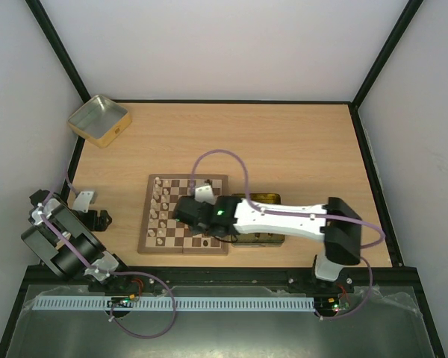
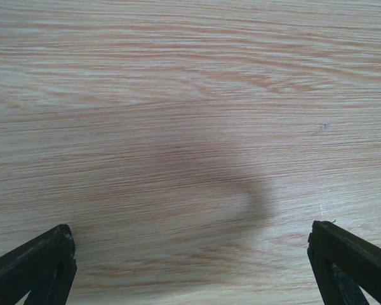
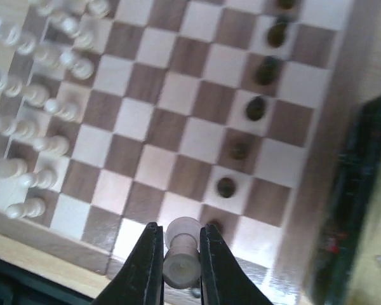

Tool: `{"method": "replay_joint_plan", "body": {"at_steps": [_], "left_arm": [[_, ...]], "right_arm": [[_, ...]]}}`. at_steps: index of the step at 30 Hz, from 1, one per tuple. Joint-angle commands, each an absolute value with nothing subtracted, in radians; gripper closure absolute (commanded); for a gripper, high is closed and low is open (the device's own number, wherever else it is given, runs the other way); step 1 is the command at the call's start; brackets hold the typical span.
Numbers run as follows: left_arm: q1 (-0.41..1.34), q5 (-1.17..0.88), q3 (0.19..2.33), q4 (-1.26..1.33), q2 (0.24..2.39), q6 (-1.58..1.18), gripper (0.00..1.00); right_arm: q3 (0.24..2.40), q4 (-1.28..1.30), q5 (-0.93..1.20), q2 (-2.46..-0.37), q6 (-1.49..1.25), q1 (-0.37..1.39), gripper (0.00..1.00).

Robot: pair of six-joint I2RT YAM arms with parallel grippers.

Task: Set up the chess pieces on the board
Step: Place the chess piece on the chessboard.

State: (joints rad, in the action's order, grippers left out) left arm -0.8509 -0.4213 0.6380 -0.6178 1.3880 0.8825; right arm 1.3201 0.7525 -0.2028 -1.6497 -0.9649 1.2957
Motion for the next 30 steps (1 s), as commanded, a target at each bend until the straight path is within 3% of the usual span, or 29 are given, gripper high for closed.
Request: {"method": "replay_joint_plan", "body": {"at_steps": [1, 13, 30], "left_arm": [[-0.853, -0.410, 0.597, -0.652, 1.388, 0.886, 0.01], [-0.918, -0.434, 0.612, -0.637, 1.463, 0.915, 0.01], [-0.990, -0.449, 0.635, -0.642, 1.538, 0.969, 0.01]], "right_arm": [[1.473, 0.745, -0.176, -1.794, -0.913, 1.352, 0.94], [1.963, 0.799, -0.082, -2.175, -0.811, 1.447, 0.93], [2.017, 0.816, -0.054, -2.293, -0.783, 1.452, 0.92]]}}
